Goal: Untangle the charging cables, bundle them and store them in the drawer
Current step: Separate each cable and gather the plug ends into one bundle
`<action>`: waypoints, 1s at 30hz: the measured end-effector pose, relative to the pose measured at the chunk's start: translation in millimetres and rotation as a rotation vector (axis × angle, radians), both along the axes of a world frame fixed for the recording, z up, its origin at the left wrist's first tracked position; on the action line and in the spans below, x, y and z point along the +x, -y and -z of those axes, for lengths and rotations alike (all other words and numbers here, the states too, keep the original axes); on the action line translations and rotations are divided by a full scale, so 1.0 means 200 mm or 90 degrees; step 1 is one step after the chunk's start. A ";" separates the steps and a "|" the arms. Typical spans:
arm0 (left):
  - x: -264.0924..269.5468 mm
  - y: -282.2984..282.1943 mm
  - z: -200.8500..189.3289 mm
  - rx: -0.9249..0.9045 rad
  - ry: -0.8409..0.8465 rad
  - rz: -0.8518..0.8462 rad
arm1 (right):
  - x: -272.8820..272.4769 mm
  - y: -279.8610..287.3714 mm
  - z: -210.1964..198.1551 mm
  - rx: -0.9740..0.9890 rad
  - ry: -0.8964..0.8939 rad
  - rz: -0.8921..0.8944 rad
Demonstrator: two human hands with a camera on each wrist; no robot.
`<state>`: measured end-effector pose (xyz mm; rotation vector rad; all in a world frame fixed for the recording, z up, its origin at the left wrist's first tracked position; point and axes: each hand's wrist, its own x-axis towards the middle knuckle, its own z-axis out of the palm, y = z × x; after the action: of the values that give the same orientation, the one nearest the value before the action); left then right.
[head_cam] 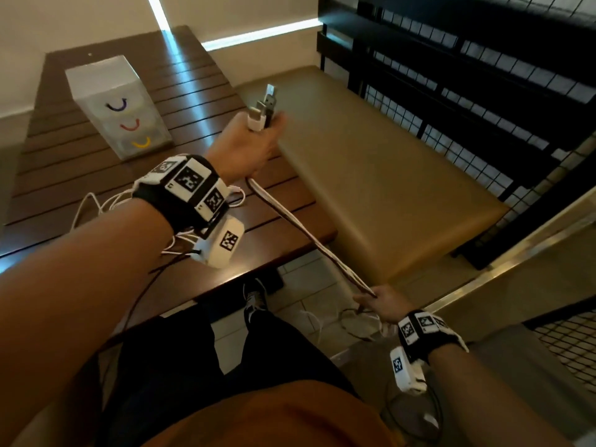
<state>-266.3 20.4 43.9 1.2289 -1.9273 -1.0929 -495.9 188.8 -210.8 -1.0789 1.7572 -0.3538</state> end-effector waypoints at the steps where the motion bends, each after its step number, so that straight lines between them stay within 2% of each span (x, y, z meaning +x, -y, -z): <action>1: 0.03 0.03 0.01 -0.063 0.078 0.015 | 0.00 0.00 -0.01 0.008 -0.015 0.000; 3: 0.07 0.03 0.04 -0.172 0.288 0.077 | 0.01 0.05 -0.09 -0.009 -0.039 -0.022; 5: 0.06 -0.03 0.09 -0.250 0.410 0.171 | 0.04 0.12 -0.21 -0.034 -0.076 -0.056; 10: -0.11 -0.19 0.16 -0.287 0.489 0.324 | 0.14 0.27 -0.55 -0.128 -0.126 -0.121; 13: -0.24 -0.27 0.19 -0.269 0.536 0.361 | 0.18 0.30 -0.74 -0.236 -0.131 -0.153; 15: -0.27 -0.28 0.21 -0.270 0.561 0.350 | 0.17 0.29 -0.86 -0.288 -0.080 -0.154; 17: -0.27 -0.27 0.21 -0.284 0.582 0.330 | 0.15 0.29 -0.95 -0.268 -0.032 -0.131; 19: -0.26 -0.27 0.19 -0.245 0.542 0.356 | 0.11 0.27 -0.99 -0.262 0.003 -0.132; 22: -0.24 -0.25 0.12 -0.238 0.521 0.404 | 0.05 0.23 -0.96 -0.235 0.115 -0.143; 25: -0.15 -0.19 0.05 -0.242 0.462 0.356 | 0.00 0.18 -0.79 -0.262 0.186 -0.021; 27: -0.10 -0.18 -0.01 -0.212 0.390 0.330 | -0.02 0.16 -0.60 -0.254 0.141 0.057; 30: -0.07 -0.19 -0.11 -0.211 0.297 0.299 | -0.03 0.09 -0.25 -0.113 0.010 0.035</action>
<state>-280.0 57.5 65.0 0.9211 -2.7213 -0.6810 -501.9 171.7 -161.2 -1.1510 1.7690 -0.5604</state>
